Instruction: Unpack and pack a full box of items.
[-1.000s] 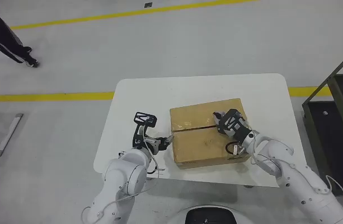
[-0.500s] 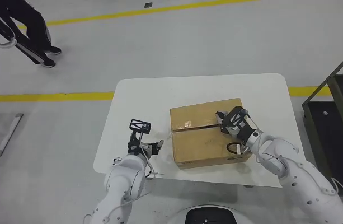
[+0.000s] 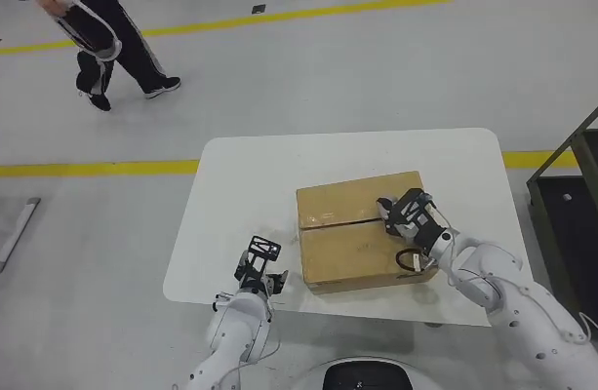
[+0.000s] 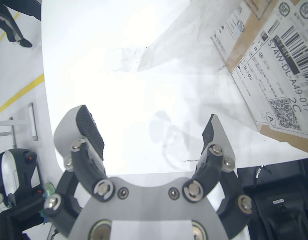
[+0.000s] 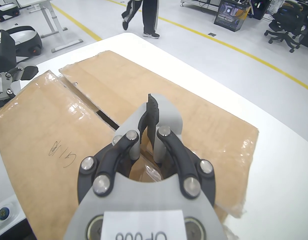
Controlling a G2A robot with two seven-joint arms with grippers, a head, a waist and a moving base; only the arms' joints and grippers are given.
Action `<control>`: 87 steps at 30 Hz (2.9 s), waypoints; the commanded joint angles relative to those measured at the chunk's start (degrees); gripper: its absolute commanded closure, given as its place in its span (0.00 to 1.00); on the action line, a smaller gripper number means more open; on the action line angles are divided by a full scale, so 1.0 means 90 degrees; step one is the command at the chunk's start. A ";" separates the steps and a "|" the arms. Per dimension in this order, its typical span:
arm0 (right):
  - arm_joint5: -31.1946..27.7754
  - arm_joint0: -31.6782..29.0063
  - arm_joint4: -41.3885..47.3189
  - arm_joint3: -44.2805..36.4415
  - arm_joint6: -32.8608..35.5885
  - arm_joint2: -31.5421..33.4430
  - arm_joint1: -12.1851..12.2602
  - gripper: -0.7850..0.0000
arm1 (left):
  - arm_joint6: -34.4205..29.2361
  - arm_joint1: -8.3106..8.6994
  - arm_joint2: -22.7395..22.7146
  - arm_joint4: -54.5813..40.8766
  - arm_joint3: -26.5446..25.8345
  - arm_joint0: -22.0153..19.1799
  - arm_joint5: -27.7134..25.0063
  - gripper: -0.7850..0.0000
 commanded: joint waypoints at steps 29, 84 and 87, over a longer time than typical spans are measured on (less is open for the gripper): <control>0.0049 -0.0211 -0.0027 -0.0232 0.0140 0.0163 -0.0022 1.00 | 0.2949 -0.0395 0.0830 0.0756 0.2140 -0.0907 0.1163 0.00; 0.0658 -0.0228 0.0585 -0.0521 0.0249 0.1373 -0.0022 1.00 | 0.3075 -0.1047 0.1347 0.0317 0.0849 -0.1965 0.0558 0.00; 0.0684 -0.0394 0.0584 -0.0585 0.0252 0.1762 0.0025 1.00 | 0.2986 -0.1137 0.1609 0.0303 0.1083 -0.2188 0.0416 0.00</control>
